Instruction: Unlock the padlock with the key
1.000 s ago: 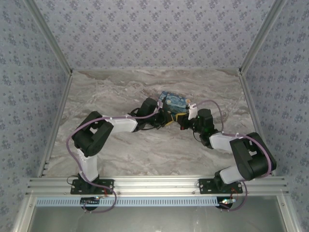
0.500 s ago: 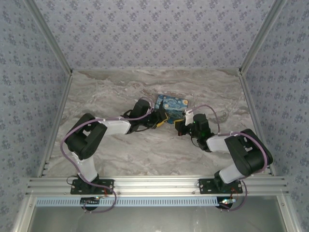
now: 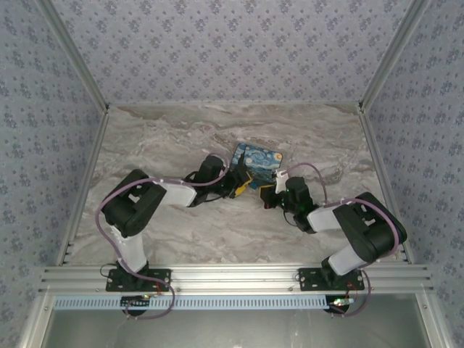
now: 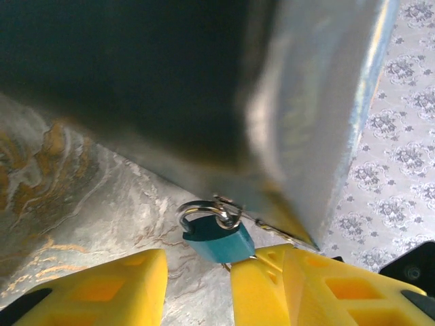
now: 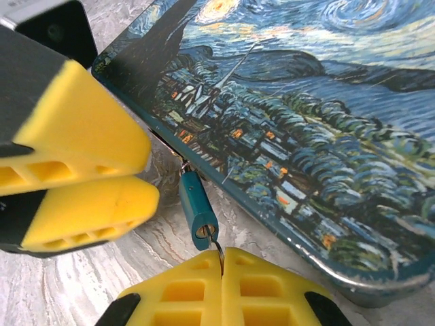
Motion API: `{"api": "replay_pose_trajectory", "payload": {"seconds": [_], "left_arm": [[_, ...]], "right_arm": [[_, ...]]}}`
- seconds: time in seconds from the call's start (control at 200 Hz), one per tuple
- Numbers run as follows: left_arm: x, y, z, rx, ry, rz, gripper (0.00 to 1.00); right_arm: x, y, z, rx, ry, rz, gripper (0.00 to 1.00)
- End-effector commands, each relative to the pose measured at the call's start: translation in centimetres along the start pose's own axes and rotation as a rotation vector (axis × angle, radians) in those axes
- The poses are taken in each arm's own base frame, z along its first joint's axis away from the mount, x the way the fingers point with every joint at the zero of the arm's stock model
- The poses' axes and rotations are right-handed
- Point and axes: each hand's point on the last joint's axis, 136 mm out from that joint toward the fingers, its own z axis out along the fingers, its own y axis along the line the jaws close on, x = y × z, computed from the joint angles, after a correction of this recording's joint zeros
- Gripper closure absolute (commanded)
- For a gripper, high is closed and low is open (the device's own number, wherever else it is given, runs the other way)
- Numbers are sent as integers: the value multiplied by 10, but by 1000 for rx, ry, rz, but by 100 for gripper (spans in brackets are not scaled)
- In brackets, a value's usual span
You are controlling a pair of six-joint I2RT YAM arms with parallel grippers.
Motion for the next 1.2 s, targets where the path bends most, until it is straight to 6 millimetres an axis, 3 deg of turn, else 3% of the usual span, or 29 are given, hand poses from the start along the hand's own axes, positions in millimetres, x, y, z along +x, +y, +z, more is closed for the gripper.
{"api": "replay_pose_trajectory", "payload": {"seconds": [0.0,0.275,0.76,1.194], "left_arm": [[-1,2,2,29,-27,-39,53],[4,6,14,45,-12,-77,53],[0,6,15,53,-54,-90,48],[-4,7,21,52,-73,-103,57]], "right_arm": [[4,-1,1,18,-9,48,100],[4,4,2,19,-9,52,100],[10,12,3,21,-4,60,100],[9,17,7,18,-4,58,100]]}}
